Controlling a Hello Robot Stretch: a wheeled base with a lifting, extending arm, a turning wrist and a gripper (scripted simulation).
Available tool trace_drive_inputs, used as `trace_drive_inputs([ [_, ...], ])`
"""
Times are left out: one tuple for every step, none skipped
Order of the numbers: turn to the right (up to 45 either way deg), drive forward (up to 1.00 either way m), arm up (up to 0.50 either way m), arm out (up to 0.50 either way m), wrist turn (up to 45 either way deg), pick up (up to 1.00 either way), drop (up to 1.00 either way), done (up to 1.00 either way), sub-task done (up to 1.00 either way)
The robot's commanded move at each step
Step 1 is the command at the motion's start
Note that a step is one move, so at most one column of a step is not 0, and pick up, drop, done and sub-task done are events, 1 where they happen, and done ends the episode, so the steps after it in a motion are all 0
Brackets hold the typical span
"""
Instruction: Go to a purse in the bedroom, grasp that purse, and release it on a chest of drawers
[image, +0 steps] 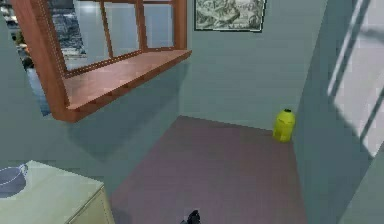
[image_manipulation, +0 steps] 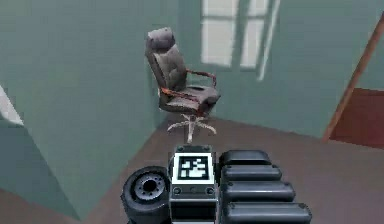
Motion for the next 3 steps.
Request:
trace_drive_inputs([
  [-18.0,0.0,0.0,0.0,0.0,0.0,0.0,0.0,0.0],
  [45.0,0.0,0.0,0.0,0.0,0.0,0.0,0.0,0.0],
  [45.0,0.0,0.0,0.0,0.0,0.0,0.0,0.0,0.0],
])
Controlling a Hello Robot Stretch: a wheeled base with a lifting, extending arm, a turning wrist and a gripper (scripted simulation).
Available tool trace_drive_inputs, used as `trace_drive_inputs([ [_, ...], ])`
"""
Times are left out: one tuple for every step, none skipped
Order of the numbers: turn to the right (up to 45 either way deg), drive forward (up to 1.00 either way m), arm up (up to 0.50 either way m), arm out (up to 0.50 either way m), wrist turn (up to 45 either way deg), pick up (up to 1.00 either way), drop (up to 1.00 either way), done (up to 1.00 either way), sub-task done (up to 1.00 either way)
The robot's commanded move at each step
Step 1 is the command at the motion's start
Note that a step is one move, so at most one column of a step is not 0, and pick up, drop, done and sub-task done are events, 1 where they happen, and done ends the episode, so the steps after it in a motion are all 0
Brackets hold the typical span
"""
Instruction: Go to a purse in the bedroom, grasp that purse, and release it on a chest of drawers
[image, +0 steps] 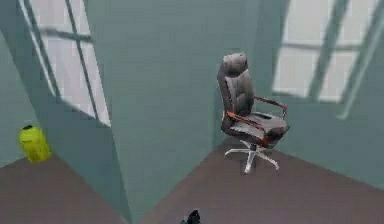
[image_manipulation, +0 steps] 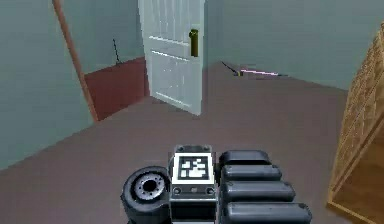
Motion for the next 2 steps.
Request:
trace_drive_inputs([
  [45.0,0.0,0.0,0.0,0.0,0.0,0.0,0.0,0.0],
  [24.0,0.0,0.0,0.0,0.0,0.0,0.0,0.0,0.0],
])
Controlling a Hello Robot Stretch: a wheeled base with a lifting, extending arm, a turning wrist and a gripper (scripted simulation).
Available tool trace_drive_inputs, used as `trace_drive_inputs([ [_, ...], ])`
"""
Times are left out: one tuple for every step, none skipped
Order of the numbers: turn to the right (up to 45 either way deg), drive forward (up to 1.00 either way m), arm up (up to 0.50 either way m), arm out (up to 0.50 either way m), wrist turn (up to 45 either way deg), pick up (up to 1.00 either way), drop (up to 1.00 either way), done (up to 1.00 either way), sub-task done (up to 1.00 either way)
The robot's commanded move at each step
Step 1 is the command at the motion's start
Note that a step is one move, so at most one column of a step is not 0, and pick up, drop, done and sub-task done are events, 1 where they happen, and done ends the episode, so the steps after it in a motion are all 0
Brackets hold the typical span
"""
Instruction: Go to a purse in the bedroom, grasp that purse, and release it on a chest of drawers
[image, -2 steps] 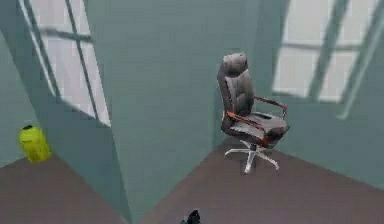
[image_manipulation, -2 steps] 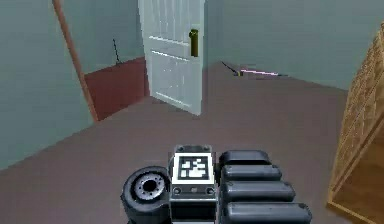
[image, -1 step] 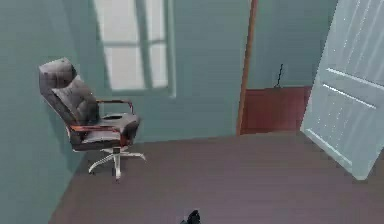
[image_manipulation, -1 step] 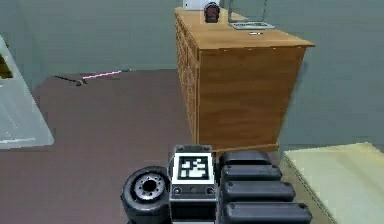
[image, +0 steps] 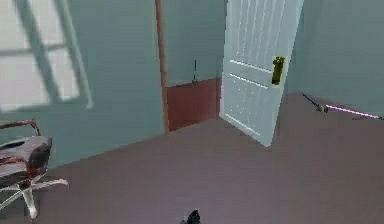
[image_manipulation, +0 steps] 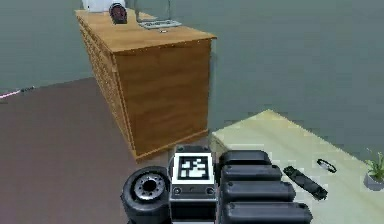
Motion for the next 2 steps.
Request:
trace_drive_inputs([
  [-45.0,0.0,0.0,0.0,0.0,0.0,0.0,0.0,0.0],
  [-45.0,0.0,0.0,0.0,0.0,0.0,0.0,0.0,0.0],
])
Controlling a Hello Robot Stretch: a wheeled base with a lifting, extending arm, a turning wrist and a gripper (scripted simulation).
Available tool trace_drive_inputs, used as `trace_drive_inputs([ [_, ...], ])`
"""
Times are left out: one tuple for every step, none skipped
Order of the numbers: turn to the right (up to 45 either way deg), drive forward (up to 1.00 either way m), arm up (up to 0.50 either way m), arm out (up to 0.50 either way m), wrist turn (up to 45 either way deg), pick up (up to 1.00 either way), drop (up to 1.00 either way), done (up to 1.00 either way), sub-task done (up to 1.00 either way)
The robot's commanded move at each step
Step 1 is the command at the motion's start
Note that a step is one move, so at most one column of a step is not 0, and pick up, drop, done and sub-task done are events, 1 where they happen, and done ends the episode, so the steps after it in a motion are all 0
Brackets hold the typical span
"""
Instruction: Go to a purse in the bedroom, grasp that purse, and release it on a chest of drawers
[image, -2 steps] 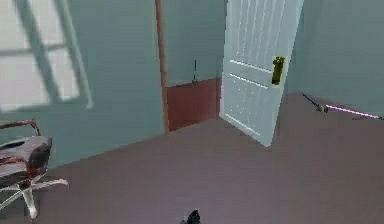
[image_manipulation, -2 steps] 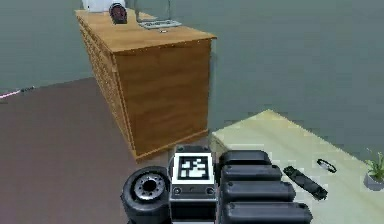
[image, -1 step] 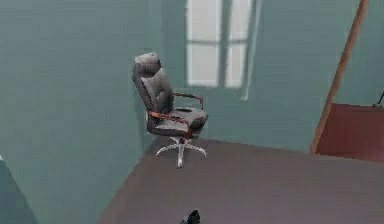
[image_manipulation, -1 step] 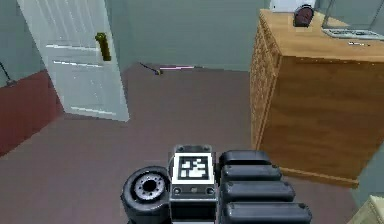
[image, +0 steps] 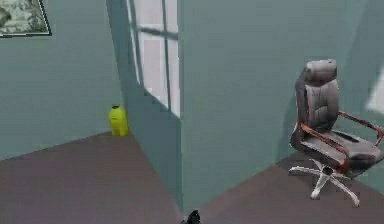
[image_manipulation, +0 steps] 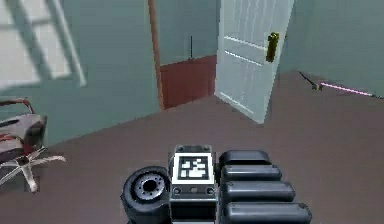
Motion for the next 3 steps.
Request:
trace_drive_inputs([
  [-45.0,0.0,0.0,0.0,0.0,0.0,0.0,0.0,0.0],
  [-27.0,0.0,0.0,0.0,0.0,0.0,0.0,0.0,0.0],
  [45.0,0.0,0.0,0.0,0.0,0.0,0.0,0.0,0.0],
])
